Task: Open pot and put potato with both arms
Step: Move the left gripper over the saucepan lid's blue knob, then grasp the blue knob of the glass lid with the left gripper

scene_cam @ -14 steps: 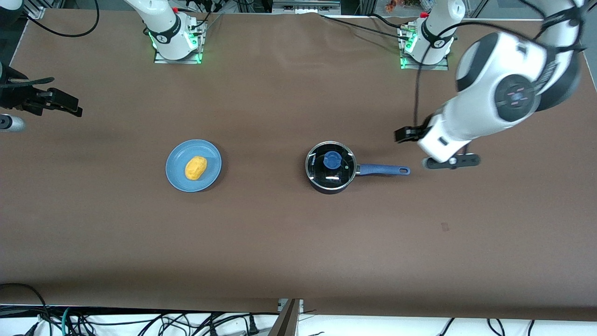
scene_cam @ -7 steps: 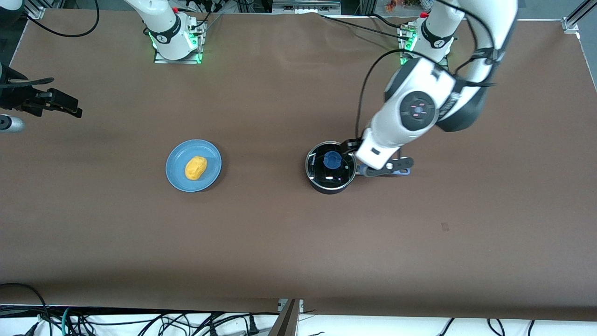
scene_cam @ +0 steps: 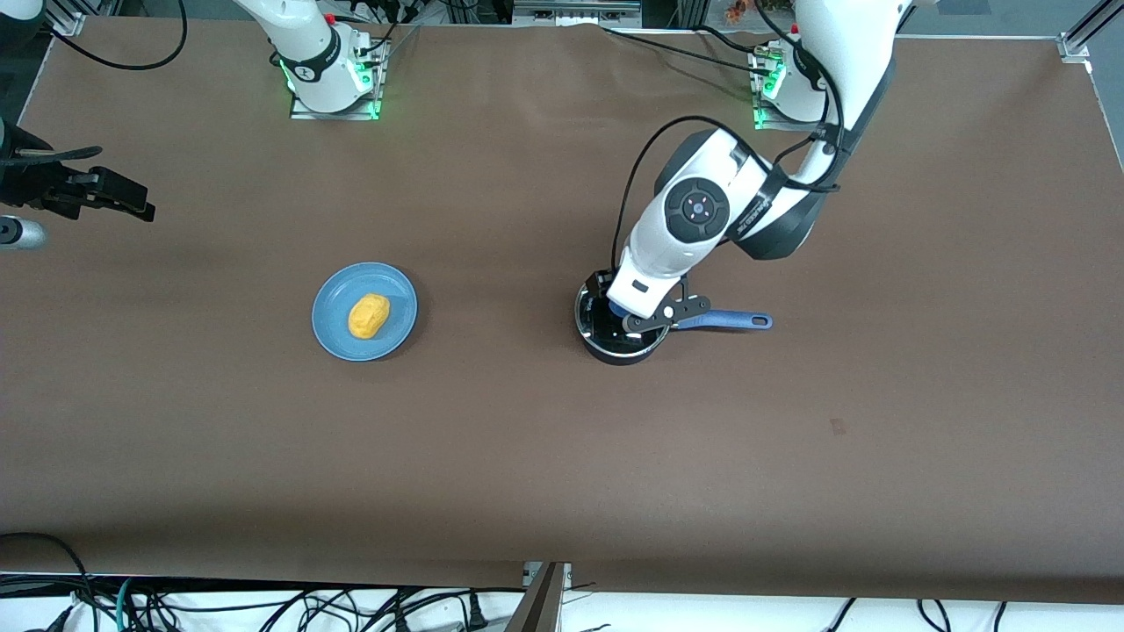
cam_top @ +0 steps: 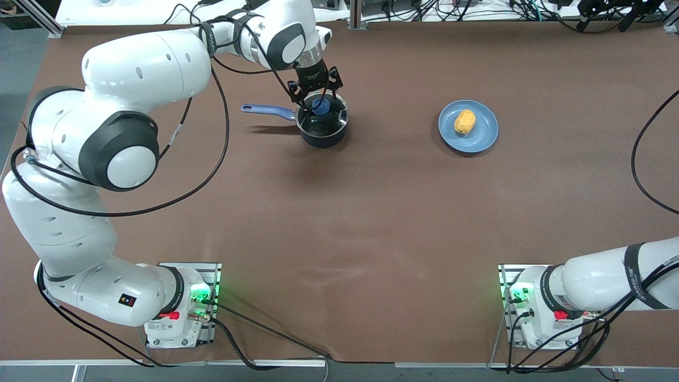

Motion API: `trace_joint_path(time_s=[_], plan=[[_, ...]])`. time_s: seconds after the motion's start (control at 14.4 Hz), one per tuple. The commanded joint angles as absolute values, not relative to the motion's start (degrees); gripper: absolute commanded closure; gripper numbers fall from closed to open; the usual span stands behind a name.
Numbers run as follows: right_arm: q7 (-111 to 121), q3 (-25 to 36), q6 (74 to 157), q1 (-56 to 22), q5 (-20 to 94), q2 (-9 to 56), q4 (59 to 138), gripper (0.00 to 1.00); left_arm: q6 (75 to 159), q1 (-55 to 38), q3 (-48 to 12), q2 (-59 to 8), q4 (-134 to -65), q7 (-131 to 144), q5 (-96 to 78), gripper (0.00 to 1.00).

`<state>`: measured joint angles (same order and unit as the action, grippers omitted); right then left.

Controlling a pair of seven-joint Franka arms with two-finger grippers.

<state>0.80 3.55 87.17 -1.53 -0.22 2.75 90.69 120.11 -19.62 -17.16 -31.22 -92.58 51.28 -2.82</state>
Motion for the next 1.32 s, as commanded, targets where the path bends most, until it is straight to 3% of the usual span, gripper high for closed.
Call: trace_joint_path(time_s=[0.0, 0.14, 0.35, 0.49, 0.62, 0.76, 0.83, 0.97, 1.18, 1.25], plan=[[1.3, 3.5, 87.1, -1.3, 0.5, 3.2, 89.8, 0.0, 120.9, -19.8, -17.0, -33.4, -91.2, 51.1, 0.1, 0.0], [1.3, 3.5, 87.1, -1.4, 0.5, 3.2, 89.8, 0.0, 120.9, -19.9, -17.0, -33.9, -91.2, 51.1, 1.0, 0.01], [1.3, 3.5, 87.2, -1.2, 0.6, 3.2, 89.8, 0.0, 120.9, -20.0, -17.0, -34.4, -91.2, 51.1, 1.0, 0.16], [1.4, 3.5, 87.2, -1.2, 0.5, 3.2, 89.8, 0.0, 120.9, -20.0, -17.0, -34.5, -91.2, 51.1, 1.0, 0.15], [1.3, 3.5, 87.3, -1.2, 0.6, 3.2, 90.1, 0.0, 120.9, -20.0, -17.0, -34.5, -91.1, 51.2, 1.0, 0.03], [1.3, 3.5, 87.8, -1.3, 0.6, 3.2, 90.1, 0.0, 120.9, -20.0, -17.0, -34.5, -91.1, 51.2, 1.0, 0.04], [1.3, 3.5, 87.8, -1.3, 0.6, 3.2, 90.1, 0.0, 120.9, -20.0, -17.0, -34.5, -91.1, 51.2, 1.0, 0.11], [1.3, 3.5, 87.9, -1.3, 0.6, 3.3, 90.1, 0.0, 120.9, -20.0, -17.0, -34.5, -91.1, 51.0, 1.0, 0.45], [1.3, 3.5, 87.8, -1.4, 0.8, 4.1, 90.1, 0.0, 120.9, -20.1, -17.0, -34.6, -91.1, 50.8, 1.0, 0.63], [1.3, 3.5, 87.8, -1.4, 0.6, 4.3, 90.1, 0.0, 120.9, -20.1, -17.0, -34.6, -91.1, 50.8, 1.1, 0.73]])
